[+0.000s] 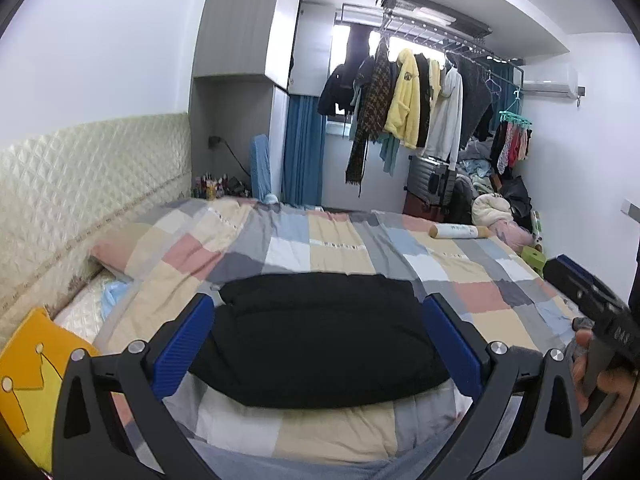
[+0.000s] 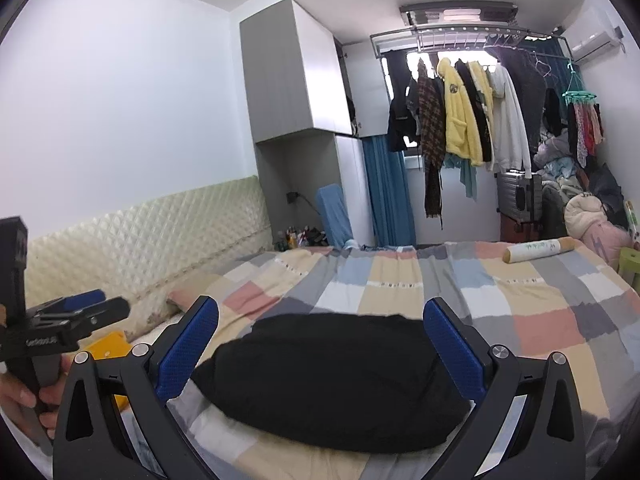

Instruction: Fold large clothes

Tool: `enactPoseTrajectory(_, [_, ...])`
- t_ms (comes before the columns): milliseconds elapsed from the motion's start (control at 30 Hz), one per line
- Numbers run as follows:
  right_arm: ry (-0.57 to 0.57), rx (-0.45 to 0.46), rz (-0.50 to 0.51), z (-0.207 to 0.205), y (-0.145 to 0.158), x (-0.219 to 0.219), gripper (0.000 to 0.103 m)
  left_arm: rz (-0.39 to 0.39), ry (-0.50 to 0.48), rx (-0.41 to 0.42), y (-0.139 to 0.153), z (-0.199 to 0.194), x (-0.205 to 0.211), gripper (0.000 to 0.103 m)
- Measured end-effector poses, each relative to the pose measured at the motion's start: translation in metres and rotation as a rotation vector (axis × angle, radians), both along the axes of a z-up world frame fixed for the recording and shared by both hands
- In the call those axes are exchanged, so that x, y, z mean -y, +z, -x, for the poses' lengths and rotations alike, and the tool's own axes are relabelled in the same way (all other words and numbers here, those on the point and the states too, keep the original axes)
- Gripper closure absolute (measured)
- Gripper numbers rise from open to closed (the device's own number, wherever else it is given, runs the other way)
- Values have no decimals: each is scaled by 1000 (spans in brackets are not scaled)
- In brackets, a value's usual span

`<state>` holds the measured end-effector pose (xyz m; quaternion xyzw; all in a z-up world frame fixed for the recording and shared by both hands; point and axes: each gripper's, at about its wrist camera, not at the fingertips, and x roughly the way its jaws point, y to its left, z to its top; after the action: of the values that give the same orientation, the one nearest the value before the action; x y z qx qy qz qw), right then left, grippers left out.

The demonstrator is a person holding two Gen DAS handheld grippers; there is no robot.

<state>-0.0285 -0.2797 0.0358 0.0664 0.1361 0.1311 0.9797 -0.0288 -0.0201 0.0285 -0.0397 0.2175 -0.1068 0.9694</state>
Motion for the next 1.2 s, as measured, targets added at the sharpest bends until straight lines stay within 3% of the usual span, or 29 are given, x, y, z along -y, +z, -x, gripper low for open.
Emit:
enactPoseTrajectory(633, [-61,-195,17,3,-77,-20,0,-2,26,-139,-67,-4,6,0])
enactPoseTrajectory(1200, [-92,-262,15,1,-100,-23,0,-21,30,-199,-86,-5,9,0])
